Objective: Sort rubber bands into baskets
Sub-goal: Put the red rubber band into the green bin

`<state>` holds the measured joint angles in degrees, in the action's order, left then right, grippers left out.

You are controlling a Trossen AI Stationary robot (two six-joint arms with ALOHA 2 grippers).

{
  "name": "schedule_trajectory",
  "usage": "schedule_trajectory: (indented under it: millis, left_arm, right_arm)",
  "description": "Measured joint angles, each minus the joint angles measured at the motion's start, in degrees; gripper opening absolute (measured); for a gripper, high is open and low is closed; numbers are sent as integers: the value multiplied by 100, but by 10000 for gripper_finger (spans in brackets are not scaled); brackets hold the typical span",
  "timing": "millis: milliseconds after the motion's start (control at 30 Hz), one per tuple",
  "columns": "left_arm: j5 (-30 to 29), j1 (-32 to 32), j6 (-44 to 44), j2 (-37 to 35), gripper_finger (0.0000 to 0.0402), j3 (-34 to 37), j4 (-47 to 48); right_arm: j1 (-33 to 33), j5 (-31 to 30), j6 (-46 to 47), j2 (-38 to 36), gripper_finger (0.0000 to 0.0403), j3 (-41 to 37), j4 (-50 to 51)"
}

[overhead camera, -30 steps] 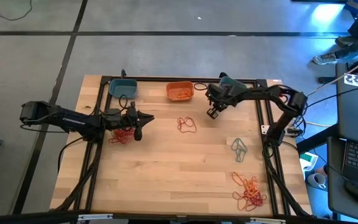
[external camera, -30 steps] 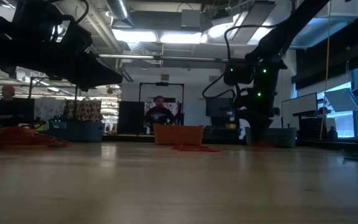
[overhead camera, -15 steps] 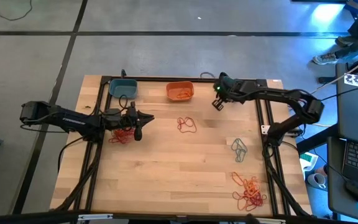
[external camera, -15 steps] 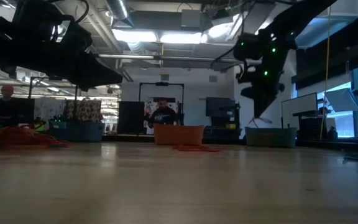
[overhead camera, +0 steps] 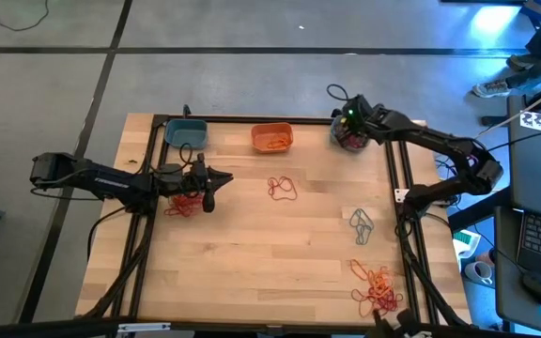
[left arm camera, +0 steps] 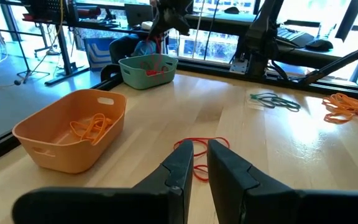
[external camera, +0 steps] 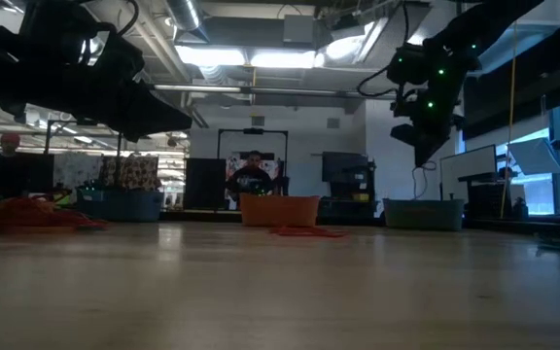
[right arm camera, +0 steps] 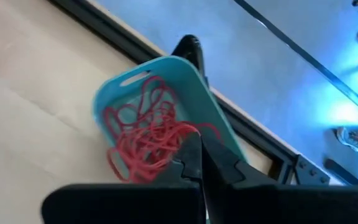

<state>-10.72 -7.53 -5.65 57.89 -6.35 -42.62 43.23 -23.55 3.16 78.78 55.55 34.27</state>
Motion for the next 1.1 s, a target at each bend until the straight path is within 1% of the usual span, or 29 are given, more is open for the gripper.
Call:
schedule_trajectory:
  millis: [167, 367, 433, 600, 733, 833, 967, 1033, 1100]
  left_arm:
    - [2, 0, 2, -1, 45, 0, 0]
    - [0, 0, 4, 0, 45, 0, -2]
    - [0, 0, 4, 2, 45, 0, -2]
    - [0, 0, -28, 1, 45, 0, 1]
    - [0, 0, -26, 1, 45, 0, 1]
    - [0, 0, -21, 2, 45, 0, 0]
    - [0, 0, 0, 1, 45, 0, -2]
    - [0, 0, 0, 0, 45, 0, -2]
    - [1, 0, 0, 1, 45, 0, -3]
  right_arm:
    - [82, -25, -223, 27, 1, 0, -172]
    - [78, -610, -502, 27, 1, 0, -514]
    - [72, -515, -517, 27, 1, 0, -587]
    - [72, 24, -497, 27, 1, -1, -468]
    - [70, 111, -319, 27, 7, -167, -462]
    - [114, 116, -332, 27, 41, -351, -453]
    - [150, 164, -281, 27, 113, -495, -425]
    - [143, 400, -187, 27, 144, -501, -414]
    - [108, 969, -164, 27, 167, -498, -450]
